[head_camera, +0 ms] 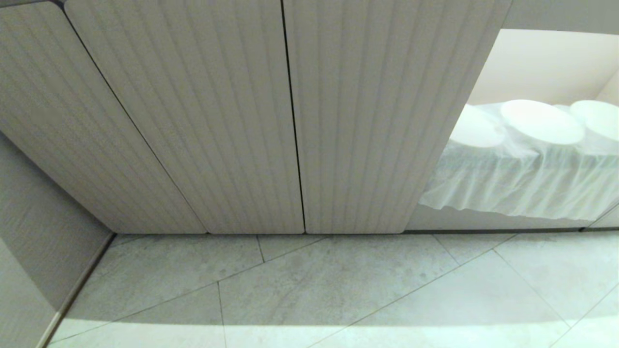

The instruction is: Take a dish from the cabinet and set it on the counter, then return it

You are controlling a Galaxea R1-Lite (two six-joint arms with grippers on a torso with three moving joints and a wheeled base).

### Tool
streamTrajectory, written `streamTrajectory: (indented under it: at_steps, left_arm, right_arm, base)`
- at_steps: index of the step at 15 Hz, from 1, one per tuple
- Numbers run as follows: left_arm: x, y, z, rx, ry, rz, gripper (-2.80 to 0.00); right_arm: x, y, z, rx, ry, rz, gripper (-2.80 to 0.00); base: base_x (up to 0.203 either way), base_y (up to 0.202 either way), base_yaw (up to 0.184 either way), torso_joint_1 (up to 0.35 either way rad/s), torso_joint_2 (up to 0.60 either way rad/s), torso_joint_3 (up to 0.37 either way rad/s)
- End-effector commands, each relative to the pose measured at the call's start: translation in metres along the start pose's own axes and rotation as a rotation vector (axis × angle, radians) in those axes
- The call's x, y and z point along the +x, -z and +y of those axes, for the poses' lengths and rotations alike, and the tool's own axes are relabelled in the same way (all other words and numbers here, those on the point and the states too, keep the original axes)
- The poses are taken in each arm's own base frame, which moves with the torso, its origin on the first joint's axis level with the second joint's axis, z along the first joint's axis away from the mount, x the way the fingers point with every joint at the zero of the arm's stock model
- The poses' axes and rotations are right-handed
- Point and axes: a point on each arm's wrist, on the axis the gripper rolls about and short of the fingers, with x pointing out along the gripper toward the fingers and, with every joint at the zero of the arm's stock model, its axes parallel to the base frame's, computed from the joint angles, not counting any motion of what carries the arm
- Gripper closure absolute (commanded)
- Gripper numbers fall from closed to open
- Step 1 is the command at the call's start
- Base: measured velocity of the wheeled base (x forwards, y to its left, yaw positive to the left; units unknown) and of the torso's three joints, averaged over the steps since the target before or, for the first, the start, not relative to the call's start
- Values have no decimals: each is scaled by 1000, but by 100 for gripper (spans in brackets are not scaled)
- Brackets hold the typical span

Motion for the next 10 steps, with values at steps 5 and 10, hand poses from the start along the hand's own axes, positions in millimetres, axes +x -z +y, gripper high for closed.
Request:
streamTrajectory:
  at_steps: [5,10]
  left_arm:
    - [0,0,0,0,0,-1,0]
    - [0,0,0,0,0,-1,0]
  right_arm:
    - [-13,5,0,-2,4,-170,0]
    - [-13,5,0,74,15,-172,0]
  base:
    - [0,0,0,0,0,0]
    - [0,0,0,0,0,0]
